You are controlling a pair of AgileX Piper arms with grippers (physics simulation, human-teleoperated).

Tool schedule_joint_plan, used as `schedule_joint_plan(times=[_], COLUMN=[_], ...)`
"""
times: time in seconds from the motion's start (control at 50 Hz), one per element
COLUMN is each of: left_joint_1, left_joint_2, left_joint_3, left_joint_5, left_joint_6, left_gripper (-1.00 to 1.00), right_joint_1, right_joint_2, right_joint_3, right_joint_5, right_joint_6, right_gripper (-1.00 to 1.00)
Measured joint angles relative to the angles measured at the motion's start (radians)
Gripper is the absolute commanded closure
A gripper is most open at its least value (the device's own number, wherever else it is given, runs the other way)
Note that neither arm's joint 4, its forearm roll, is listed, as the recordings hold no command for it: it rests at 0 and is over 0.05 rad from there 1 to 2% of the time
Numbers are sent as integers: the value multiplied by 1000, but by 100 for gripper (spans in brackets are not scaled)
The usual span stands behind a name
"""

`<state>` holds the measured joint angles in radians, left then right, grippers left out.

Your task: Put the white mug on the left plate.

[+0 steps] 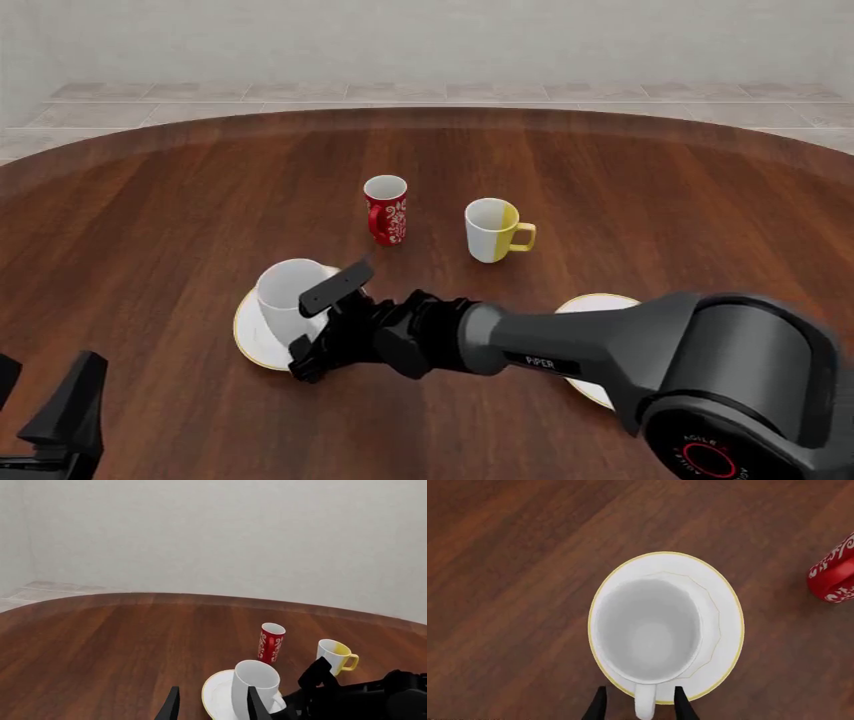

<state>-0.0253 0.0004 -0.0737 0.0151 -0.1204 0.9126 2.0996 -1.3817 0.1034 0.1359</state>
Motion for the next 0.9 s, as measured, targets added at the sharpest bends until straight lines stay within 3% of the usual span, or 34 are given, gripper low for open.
schedule_joint_plan(times=[0.9], left_joint_1=[-3], left_joint_2=[0], left_joint_3=[0], left_joint_5=[1], left_joint_6=[2], left_gripper=[-100], right_joint_1=[-21], right_joint_2=[-58], right_joint_3=[7], right_joint_5=[51], right_joint_6=[-41], right_gripper=[-100])
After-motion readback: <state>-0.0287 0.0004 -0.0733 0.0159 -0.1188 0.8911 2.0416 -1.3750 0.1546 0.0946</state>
